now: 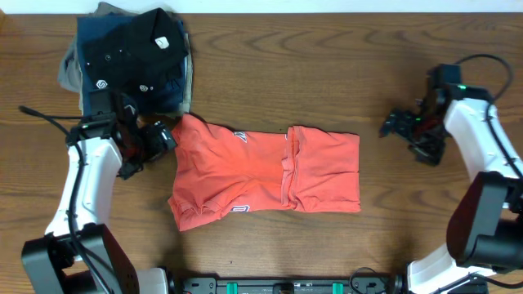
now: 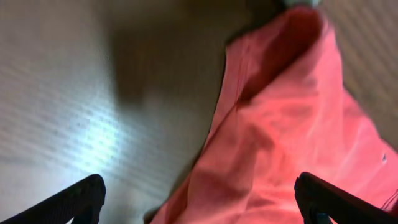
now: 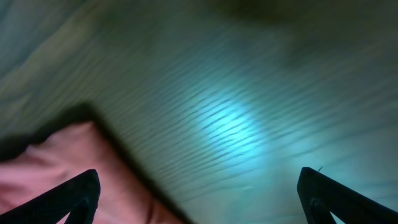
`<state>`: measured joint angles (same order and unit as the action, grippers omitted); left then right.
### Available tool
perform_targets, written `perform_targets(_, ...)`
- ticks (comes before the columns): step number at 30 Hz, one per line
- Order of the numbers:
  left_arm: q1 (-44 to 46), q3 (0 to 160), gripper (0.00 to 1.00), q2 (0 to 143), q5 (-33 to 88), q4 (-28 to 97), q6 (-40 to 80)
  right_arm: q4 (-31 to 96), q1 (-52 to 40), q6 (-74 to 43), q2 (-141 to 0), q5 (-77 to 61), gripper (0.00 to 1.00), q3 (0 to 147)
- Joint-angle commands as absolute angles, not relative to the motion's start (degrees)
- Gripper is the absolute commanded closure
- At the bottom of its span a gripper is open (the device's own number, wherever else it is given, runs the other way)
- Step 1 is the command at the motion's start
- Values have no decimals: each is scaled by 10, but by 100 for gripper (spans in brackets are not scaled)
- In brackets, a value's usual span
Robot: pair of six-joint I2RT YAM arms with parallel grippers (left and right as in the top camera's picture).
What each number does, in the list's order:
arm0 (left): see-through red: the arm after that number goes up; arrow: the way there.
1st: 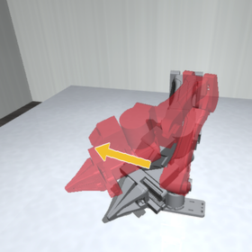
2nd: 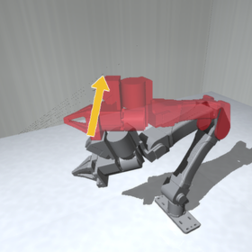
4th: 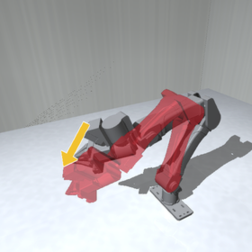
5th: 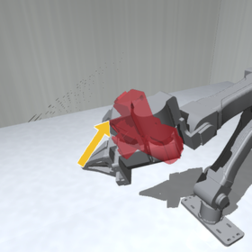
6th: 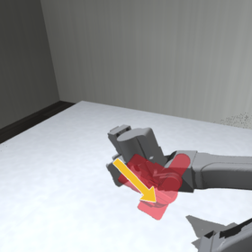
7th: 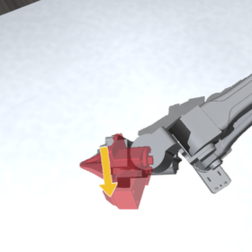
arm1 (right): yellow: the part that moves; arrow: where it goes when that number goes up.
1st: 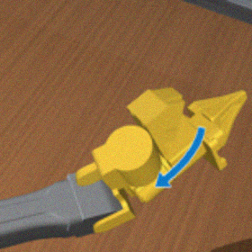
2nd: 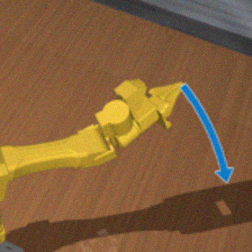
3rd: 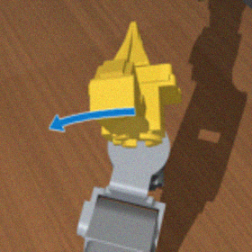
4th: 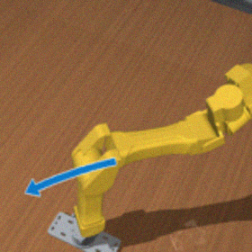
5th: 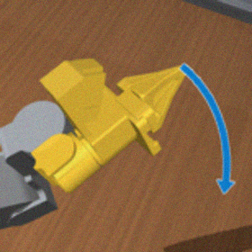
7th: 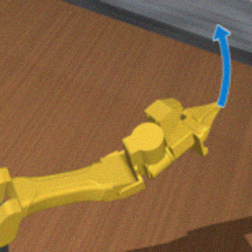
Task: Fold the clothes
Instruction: 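Release the shirt and retract the right gripper to the right side, then grasp the shirt's left end with the left gripper and lift it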
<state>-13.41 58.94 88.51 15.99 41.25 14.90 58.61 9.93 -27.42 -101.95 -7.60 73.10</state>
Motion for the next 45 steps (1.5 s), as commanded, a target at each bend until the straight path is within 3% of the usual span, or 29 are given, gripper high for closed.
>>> perform_targets(1, -151, 588, 2, 910, 230, 403, 105, 588, 137, -265, -1016, -58, 1, 739)
perform_targets(9, -150, 588, 2, 948, 286, 395, 45, 589, 169, -267, -1016, -65, 1, 738)
perform_targets(28, -144, 588, 2, 1077, 341, 407, 36, 587, 168, -267, -1016, -64, 1, 738)
perform_targets(45, 3, 588, 2, 1079, 338, 399, 50, 587, 168, -267, -1016, -64, 1, 738)
